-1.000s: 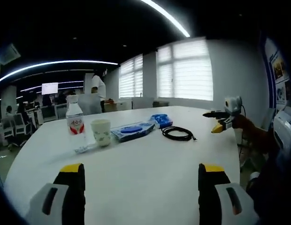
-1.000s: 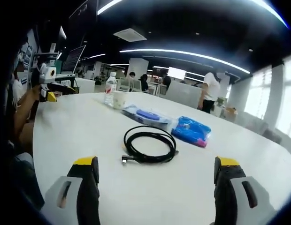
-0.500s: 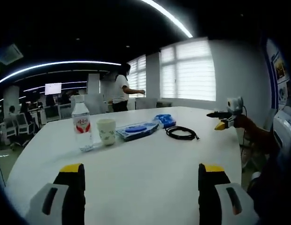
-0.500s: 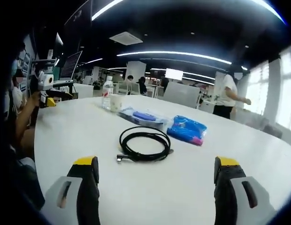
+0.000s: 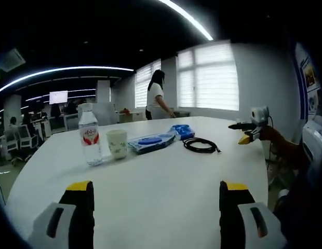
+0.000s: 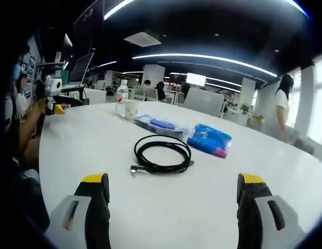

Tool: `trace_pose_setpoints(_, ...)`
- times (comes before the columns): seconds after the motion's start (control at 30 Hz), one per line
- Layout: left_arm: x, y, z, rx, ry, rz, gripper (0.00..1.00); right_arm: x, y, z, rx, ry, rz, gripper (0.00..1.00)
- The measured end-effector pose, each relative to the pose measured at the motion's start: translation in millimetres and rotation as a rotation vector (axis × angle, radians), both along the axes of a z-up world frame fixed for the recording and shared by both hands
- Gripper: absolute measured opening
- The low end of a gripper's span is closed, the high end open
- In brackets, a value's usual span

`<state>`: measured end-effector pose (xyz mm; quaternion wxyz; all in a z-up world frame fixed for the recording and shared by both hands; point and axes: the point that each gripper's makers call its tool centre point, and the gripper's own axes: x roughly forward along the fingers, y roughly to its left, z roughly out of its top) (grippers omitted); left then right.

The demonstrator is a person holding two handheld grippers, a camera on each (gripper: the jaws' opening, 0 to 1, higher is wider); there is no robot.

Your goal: Arrange the tabletop items into an orderly group along one side of the table until the central work area is clear of visible clutter.

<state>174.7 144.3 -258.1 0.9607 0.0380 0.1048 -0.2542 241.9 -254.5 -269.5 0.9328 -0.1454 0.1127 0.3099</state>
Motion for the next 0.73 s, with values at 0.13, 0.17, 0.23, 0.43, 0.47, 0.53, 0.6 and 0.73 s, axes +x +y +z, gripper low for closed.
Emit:
trace_pose_setpoints(0.13,0.2,0.9,0.5,-0.001,-0.003,0.000,1.00,0.4,1.6,1.9,0.006,-0.007,0.004,1.00)
trace_pose_setpoints(0.17,0.3,1.1,-0.2,0.000,0.000,0.001,1.00,0.4,1.8,2.2,0.005,-0.008,0.003,1.00)
trace_pose_setpoints(0.23,0.6,1.3,-1.0,0.000,0.001,0.001,1.00,0.3,1.9,2.6,0.002,-0.011,0.004,1.00)
trace_pose_setpoints(0.43,0.8,-0.5,-2.7,0.002,0.005,-0.002,1.00,0.0,0.1,2.3,0.003,-0.011,0.001,1.00)
trace_pose_setpoints(0.47,0.4,-1.6,-2.3,0.004,0.003,-0.004,1.00,-0.1,-0.4,1.9,0.003,-0.009,-0.001,1.00)
trace_pose_setpoints(0.53,0.3,-2.4,-1.8,0.003,0.001,-0.007,1.00,-0.2,-1.1,0.7,0.002,-0.008,-0.001,1.00)
trace_pose_setpoints(0.6,0.7,-2.5,-1.3,0.004,0.000,-0.006,1.00,-0.2,-1.7,0.1,0.002,-0.005,-0.005,1.00)
trace_pose_setpoints(0.73,1.6,-3.0,-0.1,0.002,-0.004,-0.006,1.00,0.8,-3.1,0.2,0.002,-0.009,-0.007,1.00)
